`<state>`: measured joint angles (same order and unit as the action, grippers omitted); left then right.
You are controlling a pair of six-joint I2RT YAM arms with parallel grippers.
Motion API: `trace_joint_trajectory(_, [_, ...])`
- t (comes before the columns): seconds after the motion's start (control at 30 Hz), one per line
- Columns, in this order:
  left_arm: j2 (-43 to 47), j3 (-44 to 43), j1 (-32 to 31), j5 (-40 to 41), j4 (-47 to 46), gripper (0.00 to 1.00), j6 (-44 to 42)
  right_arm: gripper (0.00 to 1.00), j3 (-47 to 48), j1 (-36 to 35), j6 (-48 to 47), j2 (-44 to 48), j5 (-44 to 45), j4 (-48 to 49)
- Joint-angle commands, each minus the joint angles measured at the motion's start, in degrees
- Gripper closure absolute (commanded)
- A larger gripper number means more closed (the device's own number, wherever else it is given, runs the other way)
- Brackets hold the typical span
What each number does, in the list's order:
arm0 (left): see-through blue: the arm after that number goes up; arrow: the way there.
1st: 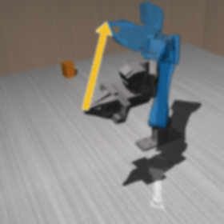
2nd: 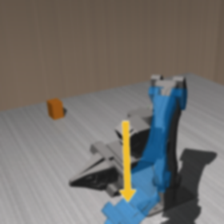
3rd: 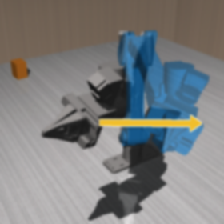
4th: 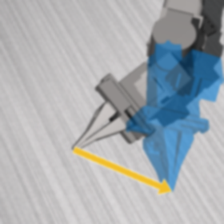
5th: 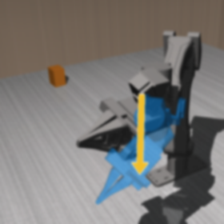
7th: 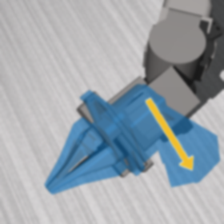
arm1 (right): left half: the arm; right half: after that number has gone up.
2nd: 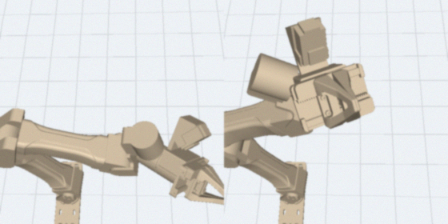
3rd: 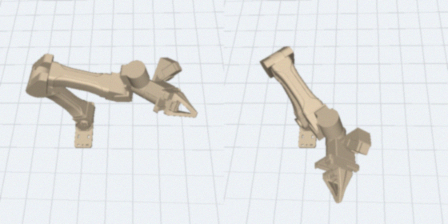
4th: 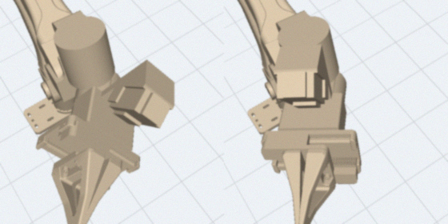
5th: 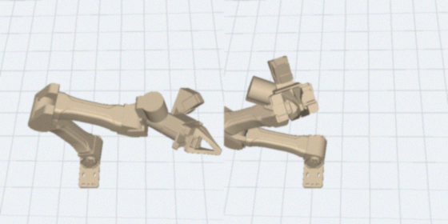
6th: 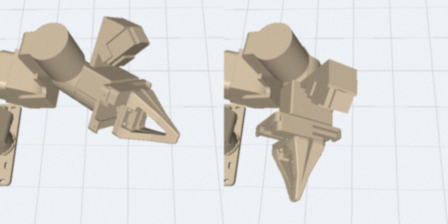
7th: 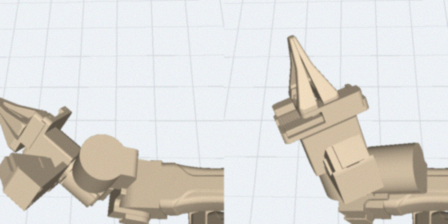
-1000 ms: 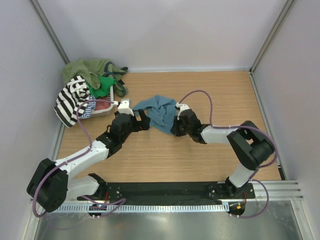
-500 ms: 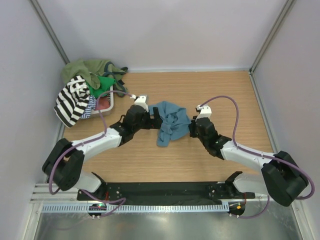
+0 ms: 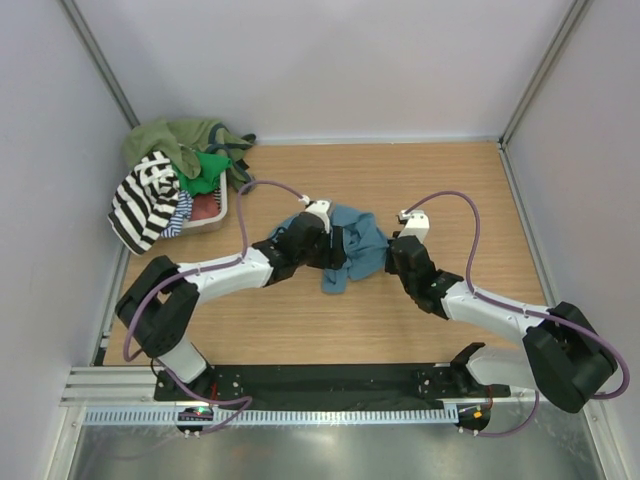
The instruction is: Fold and stack the tank tops
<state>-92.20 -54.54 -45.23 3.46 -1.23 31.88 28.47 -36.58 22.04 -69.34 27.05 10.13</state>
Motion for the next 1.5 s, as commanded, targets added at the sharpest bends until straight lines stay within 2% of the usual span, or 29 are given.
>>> trace_joint_trajectory(0.0, [-2.27,-1.26,-0.3,1.11,1.06,0.37,1.17,0.99,0.18,0.02,1.42,1.93,4.24,0.94])
trace_joint_trajectory(0.33, [-8.42,-7.5,-0.47,0.31,2.45,0.35,2.31,0.99,0.1,-0.07,1.42,1.93,4.15,1.29])
trace_joint_trajectory(0.4, [-10.36,-9.43,-0.64,0.58,3.51,0.39,2.49,0.99,0.1,0.1,1.42,1.93,4.15,1.3])
trace_joint_trajectory(0.47, [-12.63,-11.72,-0.65,1.19,5.36,0.48,2.4,0.99,0.1,0.1,1.51,2.02,4.33,1.3])
trace_joint_trajectory(0.5, [-13.17,-12.33,-0.65,1.19,7.11,0.67,2.22,0.99,0.01,0.1,1.6,2.19,4.33,1.3])
trace_joint_trajectory(0.57, [-13.18,-13.04,-0.65,1.8,8.7,0.92,1.61,0.99,-0.08,0.02,1.69,2.28,4.77,1.3])
trace_joint_trajectory(0.6, [-12.39,-12.52,-0.47,3.81,10.53,1.0,1.52,0.99,-0.17,0.1,1.77,2.45,5.46,1.12])
trace_joint_trajectory(0.77, [-0.28,-5.5,3.74,8.74,12.39,1.0,2.22,0.99,0.09,0.28,3.53,3.16,11.16,-1.33])
trace_joint_trajectory(0.87, [10.7,2.05,11.8,7.88,12.84,1.0,5.99,0.99,0.1,1.68,5.72,4.3,14.6,-3.8])
trace_joint_trajectory(1.03, [24.41,14.79,18.77,8.31,9.93,1.0,8.81,0.99,-0.34,5.98,8.19,5.09,12.69,-5.74])
trace_joint_trajectory(1.17, [28.39,17.63,23.16,10.24,12.12,1.0,8.9,0.99,-0.08,7.57,7.93,4.57,10.31,-5.74])
trace_joint_trajectory(1.47, [35.58,22.11,25.1,16.4,10.21,1.0,10.05,0.99,0.01,7.49,6.7,5.35,10.48,-5.91])
